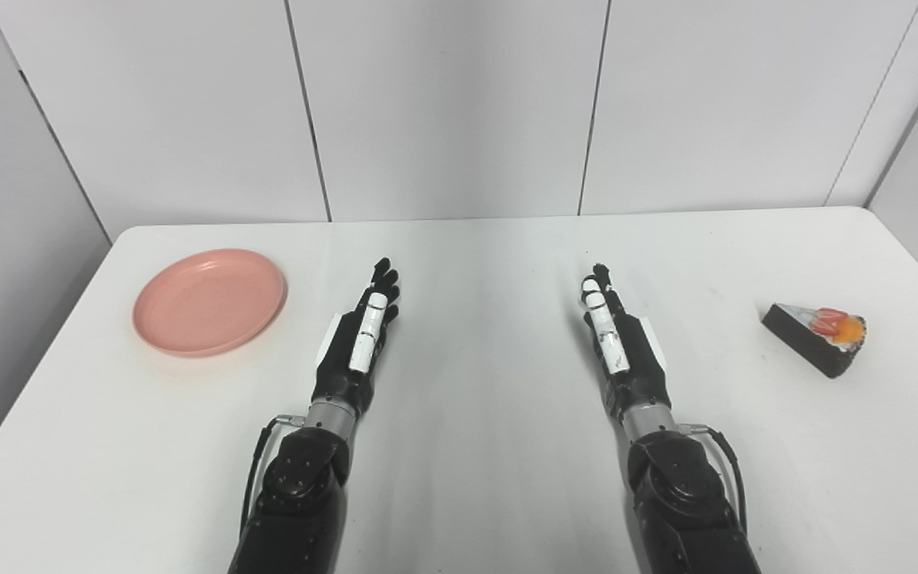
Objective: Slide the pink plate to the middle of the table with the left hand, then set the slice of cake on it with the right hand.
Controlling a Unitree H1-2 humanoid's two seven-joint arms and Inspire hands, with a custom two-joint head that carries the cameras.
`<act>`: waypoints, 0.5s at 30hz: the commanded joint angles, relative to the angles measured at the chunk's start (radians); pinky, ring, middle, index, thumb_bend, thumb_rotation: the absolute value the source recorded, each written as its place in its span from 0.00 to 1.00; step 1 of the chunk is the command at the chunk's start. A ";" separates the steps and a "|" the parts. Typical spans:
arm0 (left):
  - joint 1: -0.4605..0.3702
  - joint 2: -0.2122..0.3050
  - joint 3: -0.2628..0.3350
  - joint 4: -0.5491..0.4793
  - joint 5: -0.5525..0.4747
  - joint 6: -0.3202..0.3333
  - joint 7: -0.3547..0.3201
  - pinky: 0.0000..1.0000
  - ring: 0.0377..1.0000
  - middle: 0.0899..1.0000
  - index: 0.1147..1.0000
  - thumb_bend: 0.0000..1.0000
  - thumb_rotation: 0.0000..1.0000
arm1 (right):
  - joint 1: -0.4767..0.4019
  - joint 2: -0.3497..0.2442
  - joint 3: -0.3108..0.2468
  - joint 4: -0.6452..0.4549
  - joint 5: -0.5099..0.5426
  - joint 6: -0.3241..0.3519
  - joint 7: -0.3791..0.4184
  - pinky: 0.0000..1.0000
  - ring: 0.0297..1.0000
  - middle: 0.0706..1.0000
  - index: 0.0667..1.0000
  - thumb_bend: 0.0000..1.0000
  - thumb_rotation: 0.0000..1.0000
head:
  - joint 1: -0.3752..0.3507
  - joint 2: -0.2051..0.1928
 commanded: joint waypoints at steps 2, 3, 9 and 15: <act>-0.017 0.007 0.003 -0.003 -0.005 -0.011 -0.005 1.00 1.00 1.00 1.00 0.65 1.00 | -0.041 0.009 0.003 -0.023 -0.004 -0.029 -0.002 1.00 0.98 0.98 1.00 0.44 0.92 | 0.001 -0.001; -0.016 0.007 0.004 -0.005 -0.008 -0.007 -0.006 1.00 1.00 1.00 1.00 0.66 1.00 | -0.041 0.008 0.003 -0.022 -0.006 -0.031 -0.001 1.00 0.97 0.98 1.00 0.44 0.93 | 0.001 -0.001; -0.015 0.004 0.006 -0.007 -0.011 -0.011 -0.007 1.00 1.00 1.00 1.00 0.64 1.00 | -0.039 0.007 0.003 -0.027 -0.004 -0.028 0.003 1.00 0.97 0.98 1.00 0.44 0.93 | 0.000 0.001; -0.017 0.005 0.005 -0.001 -0.001 -0.021 0.002 1.00 1.00 1.00 1.00 0.64 1.00 | -0.039 0.007 0.004 -0.029 -0.009 -0.024 -0.001 1.00 0.97 0.98 0.99 0.45 0.93 | 0.000 0.001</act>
